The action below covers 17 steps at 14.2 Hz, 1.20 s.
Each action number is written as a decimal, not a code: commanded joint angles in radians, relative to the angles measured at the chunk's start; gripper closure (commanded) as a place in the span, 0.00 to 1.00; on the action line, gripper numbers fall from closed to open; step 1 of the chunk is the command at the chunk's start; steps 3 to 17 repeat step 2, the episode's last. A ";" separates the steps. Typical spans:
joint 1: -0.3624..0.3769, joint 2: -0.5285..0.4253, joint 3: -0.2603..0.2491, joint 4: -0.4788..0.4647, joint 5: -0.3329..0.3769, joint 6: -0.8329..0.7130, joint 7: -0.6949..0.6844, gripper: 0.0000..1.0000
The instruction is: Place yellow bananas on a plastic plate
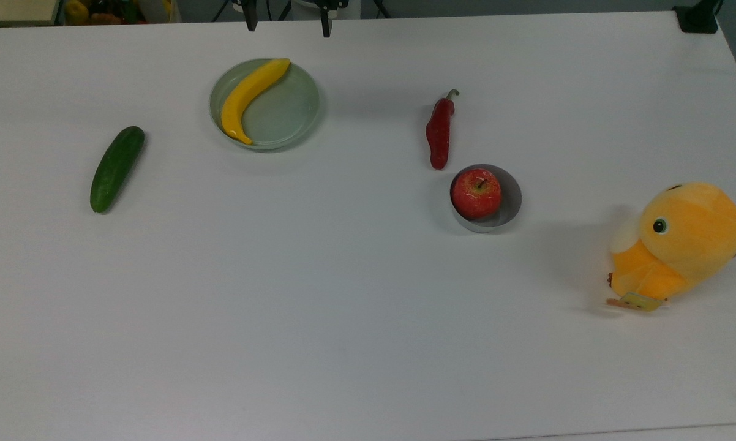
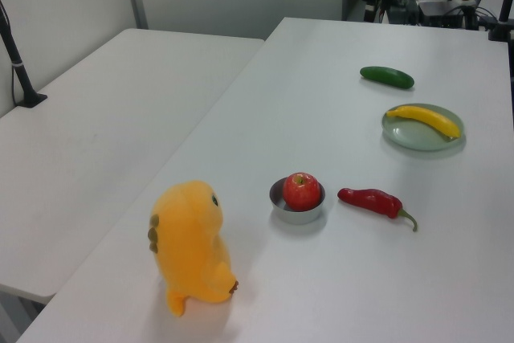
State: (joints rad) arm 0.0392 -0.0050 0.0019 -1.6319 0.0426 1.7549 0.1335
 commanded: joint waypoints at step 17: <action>0.010 -0.012 -0.007 -0.008 0.020 0.003 -0.006 0.00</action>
